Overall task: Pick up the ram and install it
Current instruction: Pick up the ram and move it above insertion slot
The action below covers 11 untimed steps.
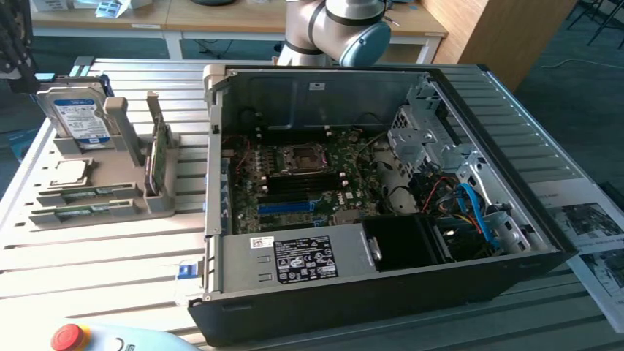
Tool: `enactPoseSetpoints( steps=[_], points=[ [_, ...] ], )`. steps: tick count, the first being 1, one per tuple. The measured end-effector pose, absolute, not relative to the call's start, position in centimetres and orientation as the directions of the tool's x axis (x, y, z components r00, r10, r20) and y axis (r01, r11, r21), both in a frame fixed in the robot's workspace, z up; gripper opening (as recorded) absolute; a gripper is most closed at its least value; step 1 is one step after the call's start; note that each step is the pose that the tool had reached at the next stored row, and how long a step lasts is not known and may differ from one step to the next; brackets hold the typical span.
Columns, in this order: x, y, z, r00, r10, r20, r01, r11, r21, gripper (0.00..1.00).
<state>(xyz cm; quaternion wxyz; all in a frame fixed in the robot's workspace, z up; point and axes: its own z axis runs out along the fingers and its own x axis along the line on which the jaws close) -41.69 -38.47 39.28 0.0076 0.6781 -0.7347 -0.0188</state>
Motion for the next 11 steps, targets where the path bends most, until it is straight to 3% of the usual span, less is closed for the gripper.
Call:
enactPoseSetpoints(
  steps=[11],
  points=[
    [-41.49, -38.54, 39.28, -0.078, -0.997, -0.014, -0.996, 0.078, 0.038, 0.1]
  ],
)
